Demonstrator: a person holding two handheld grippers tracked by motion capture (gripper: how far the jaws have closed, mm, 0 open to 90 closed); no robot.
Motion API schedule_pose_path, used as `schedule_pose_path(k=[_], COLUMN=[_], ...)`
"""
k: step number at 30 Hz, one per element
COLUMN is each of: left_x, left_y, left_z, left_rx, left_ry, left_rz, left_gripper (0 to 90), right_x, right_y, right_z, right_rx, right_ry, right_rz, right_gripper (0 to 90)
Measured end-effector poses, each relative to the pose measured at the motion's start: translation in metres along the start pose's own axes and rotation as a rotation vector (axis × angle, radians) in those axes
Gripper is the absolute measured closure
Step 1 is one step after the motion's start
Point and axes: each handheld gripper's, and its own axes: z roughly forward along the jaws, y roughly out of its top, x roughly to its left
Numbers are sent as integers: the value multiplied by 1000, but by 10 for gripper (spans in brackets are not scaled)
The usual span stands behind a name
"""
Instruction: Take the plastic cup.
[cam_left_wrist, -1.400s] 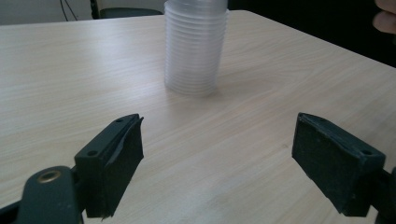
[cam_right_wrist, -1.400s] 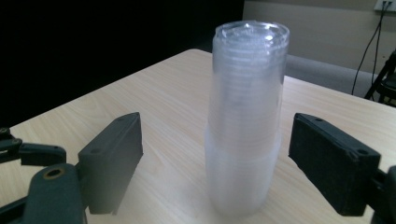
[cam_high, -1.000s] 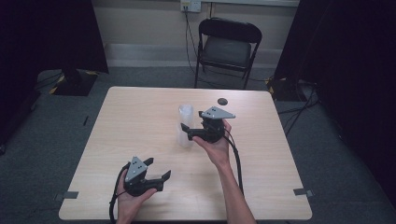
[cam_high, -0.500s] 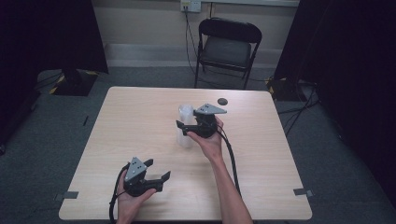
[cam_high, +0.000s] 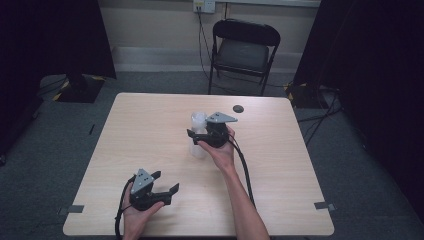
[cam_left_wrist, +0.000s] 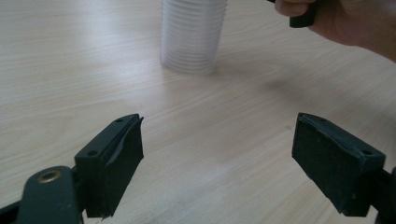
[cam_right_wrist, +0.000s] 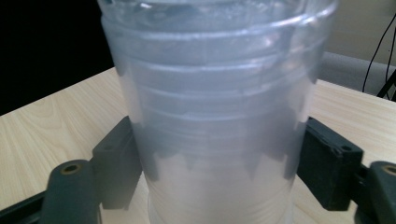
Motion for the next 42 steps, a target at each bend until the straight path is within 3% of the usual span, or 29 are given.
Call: schedule_pose_path(k=[7,9,16,22,34,42], left_x=[3,3,9,9,4,4], left_y=[0,1,1,-1,-1,-1], left_z=[-3,-3,-6,-5,-2,-1], left_rx=[-9,-11,-26,-14,-17,-13], left_ry=[-14,10,20,19,-14,-12], left_rz=[-16,-19,-41,-35,-20,-17], left_gripper=[164,173,172,172,169,169], right_x=[0,0,0,1,1,3], right_y=[-1,-1,0,0,3,8], right_z=[4,5,5,5,3,-2], right_rx=[29,32,31,29,-5,-50], right_ry=[-1,3,2,-2,1,-7], right_rz=[-8,-11,-2,-10,3,-5], right_gripper=[249,264,284,285,288,294])
